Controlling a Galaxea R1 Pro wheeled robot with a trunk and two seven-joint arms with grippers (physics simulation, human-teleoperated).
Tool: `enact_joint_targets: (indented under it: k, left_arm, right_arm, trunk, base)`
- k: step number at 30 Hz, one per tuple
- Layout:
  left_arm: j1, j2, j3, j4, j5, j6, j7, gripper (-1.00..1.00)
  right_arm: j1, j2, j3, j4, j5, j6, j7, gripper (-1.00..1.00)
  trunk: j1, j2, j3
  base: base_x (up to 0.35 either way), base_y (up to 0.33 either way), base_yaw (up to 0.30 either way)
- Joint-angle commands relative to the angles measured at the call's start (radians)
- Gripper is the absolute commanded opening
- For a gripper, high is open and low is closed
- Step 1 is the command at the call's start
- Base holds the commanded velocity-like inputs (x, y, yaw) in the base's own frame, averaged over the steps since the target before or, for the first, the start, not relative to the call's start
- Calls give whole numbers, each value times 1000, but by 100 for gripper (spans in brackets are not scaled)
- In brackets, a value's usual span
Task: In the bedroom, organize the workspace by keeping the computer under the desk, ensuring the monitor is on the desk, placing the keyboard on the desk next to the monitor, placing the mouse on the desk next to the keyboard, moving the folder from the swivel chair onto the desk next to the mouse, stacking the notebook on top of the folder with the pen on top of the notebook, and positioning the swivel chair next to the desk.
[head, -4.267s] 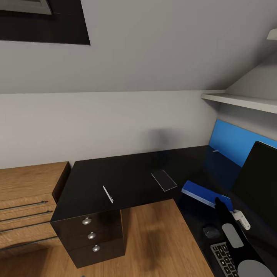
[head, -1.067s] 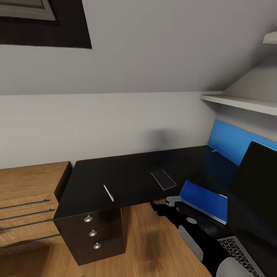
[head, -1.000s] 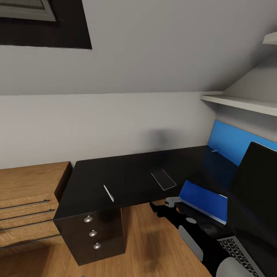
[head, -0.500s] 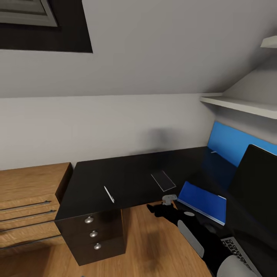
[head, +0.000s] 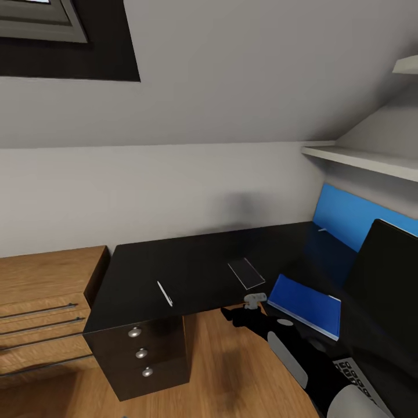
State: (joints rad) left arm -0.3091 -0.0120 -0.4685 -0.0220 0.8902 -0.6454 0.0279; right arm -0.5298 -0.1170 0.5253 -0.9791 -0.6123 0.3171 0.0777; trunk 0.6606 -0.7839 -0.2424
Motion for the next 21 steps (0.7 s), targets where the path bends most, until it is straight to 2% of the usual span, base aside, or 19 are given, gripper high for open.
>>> enact_joint_targets:
  k: [1, 21]
  left_arm:
    - [-1, 0, -8, 1, 6, -3, 3, 100]
    - [-1, 0, -8, 1, 6, -3, 1, 100]
  right_arm:
    - [-1, 0, 1, -1, -5, 3, -1, 100]
    - [-1, 0, -1, 0, -5, 0, -1, 100]
  trunk:
    - [0, -1, -1]
    - [0, -1, -1]
  base:
    - [0, 0, 0]
    - [0, 0, 0]
